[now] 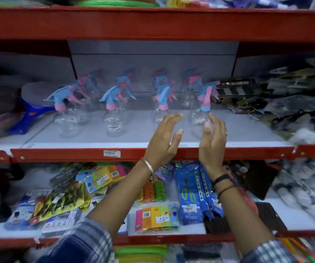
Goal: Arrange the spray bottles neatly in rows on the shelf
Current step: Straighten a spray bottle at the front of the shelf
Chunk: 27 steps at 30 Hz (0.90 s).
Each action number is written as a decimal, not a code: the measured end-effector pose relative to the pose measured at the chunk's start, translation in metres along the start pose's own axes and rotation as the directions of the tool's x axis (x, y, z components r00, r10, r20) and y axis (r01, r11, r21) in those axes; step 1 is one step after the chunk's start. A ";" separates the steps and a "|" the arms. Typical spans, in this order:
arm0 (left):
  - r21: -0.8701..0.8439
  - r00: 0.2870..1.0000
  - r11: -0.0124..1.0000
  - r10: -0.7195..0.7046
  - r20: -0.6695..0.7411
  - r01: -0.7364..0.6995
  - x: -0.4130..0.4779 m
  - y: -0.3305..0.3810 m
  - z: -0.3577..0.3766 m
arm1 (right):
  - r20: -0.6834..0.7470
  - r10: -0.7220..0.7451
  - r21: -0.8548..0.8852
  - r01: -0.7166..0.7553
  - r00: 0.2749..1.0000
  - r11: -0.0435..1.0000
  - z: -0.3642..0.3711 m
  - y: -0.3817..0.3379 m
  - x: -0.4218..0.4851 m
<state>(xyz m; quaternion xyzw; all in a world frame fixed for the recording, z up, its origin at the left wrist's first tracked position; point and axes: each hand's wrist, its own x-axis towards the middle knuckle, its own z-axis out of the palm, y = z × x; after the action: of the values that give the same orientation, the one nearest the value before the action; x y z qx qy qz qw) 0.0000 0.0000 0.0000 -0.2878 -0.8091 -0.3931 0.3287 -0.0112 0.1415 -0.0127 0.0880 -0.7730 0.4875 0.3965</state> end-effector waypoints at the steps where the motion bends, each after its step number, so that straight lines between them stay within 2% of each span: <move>1: 0.005 1.000 1.000 0.001 0.017 -0.001 0.006 0.000 0.006 | -0.028 0.036 0.021 -0.035 0.999 0.999 -0.002 0.007 0.008; 3: 0.045 0.997 0.999 -0.021 0.073 0.017 0.021 0.000 0.022 | -0.018 0.128 0.037 -0.128 0.992 0.991 -0.007 0.020 0.027; 7: 0.061 0.960 0.981 -0.192 0.203 0.183 0.052 -0.008 0.058 | 0.169 0.324 -0.012 -0.327 0.931 0.945 -0.008 0.049 0.064; 10: 0.074 0.886 0.936 -0.349 0.306 0.344 0.074 -0.022 0.074 | 0.304 0.393 -0.057 -0.396 0.868 0.917 -0.010 0.063 0.074; 13: 0.063 0.796 0.875 -0.465 0.386 0.481 0.091 -0.034 0.084 | 0.371 0.410 -0.044 -0.425 0.833 0.904 -0.012 0.072 0.078; 15: 0.077 0.791 0.876 -0.465 0.397 0.477 0.093 -0.037 0.085 | 0.397 0.378 -0.036 -0.398 0.836 0.917 -0.013 0.075 0.078; 22: 0.025 0.859 0.916 -0.386 0.337 0.401 0.082 -0.012 0.079 | 0.401 0.294 -0.018 -0.313 0.868 0.950 -0.033 0.074 0.075; 27: 0.014 0.875 0.931 -0.347 0.339 0.364 0.069 0.005 0.076 | 0.398 0.293 0.014 -0.326 0.869 0.945 -0.050 0.071 0.062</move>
<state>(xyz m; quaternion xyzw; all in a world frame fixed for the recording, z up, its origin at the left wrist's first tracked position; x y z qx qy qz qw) -0.0624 0.0798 0.0187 -0.2052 -0.8819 -0.4121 0.1010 -0.0634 0.2349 -0.0078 0.0743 -0.8199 0.5481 0.1474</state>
